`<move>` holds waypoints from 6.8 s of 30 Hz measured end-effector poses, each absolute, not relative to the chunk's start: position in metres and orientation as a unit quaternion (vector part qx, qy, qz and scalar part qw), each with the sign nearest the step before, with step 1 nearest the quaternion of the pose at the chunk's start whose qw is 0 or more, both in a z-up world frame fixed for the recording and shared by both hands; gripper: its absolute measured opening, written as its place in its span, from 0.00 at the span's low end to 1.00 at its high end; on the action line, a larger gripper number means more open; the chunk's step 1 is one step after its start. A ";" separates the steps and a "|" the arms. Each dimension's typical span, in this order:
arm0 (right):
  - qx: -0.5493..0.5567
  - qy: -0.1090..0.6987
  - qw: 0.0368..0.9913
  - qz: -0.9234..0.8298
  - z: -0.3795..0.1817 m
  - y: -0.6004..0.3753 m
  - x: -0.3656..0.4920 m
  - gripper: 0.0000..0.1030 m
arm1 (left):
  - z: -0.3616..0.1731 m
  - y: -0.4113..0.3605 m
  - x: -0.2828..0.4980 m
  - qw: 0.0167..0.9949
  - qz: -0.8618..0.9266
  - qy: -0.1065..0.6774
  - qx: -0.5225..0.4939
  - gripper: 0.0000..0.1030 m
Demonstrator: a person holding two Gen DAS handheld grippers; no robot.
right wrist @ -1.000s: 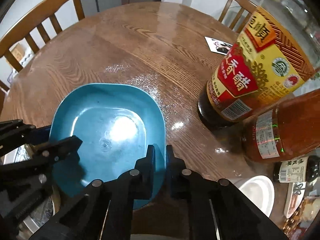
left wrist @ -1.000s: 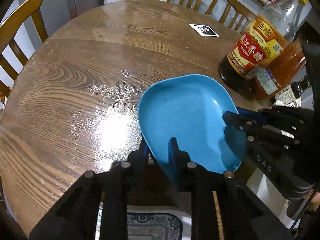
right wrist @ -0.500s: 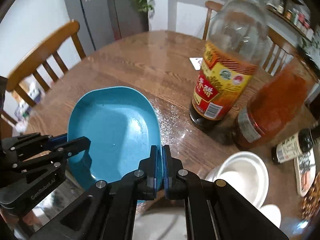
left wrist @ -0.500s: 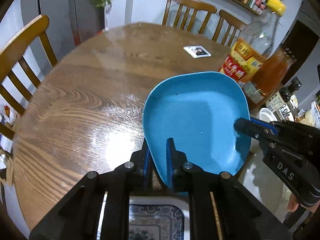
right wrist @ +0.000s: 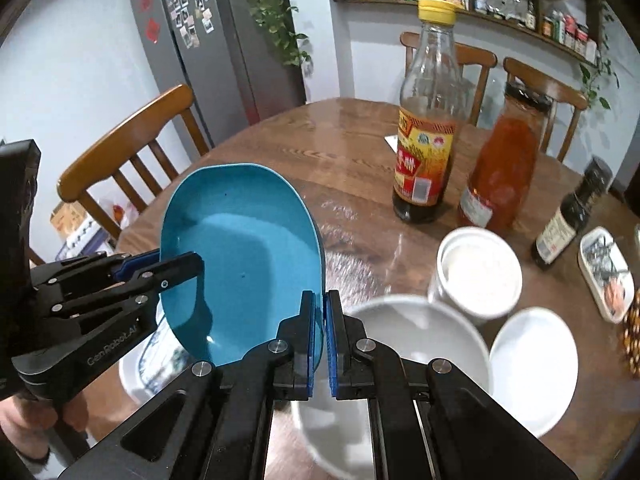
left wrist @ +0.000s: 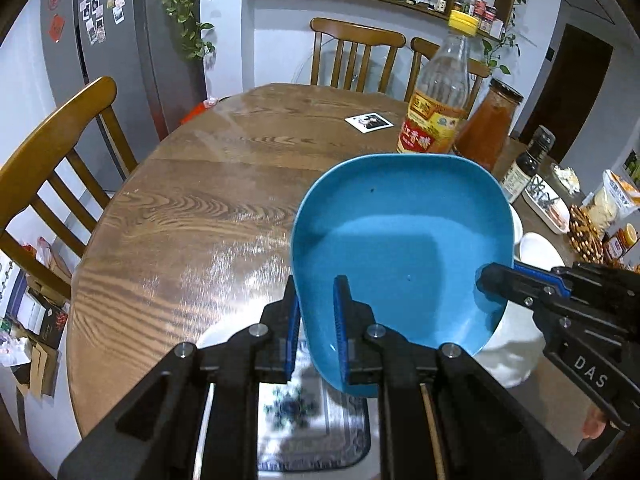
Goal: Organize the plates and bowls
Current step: 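Lift the blue dish with the left tool and carry it over the plates, then lower the blue dish onto the stacked patterned plates with the left tool, then open the left tool and pull it back from the blue dish, then move the left tool toward the rim of the large white bowl, then close the left tool on the large white bowl's rim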
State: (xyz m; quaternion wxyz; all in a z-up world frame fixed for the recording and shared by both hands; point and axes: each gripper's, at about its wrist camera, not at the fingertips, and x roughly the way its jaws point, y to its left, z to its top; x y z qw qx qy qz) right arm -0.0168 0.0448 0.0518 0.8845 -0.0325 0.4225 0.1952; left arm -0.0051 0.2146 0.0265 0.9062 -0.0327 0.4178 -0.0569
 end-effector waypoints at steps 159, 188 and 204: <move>0.124 0.325 0.919 0.185 0.023 -0.001 -0.110 0.68 | -0.024 0.238 -0.082 0.889 0.042 0.457 -0.005 0.99; 0.203 0.481 0.840 0.149 -0.033 -0.072 -0.039 0.44 | -0.032 0.102 0.021 0.858 -0.057 0.509 0.047 0.31; 0.164 0.496 0.836 0.168 -0.013 -0.087 -0.080 0.18 | -0.033 0.086 -0.046 0.846 -0.105 0.522 0.023 0.25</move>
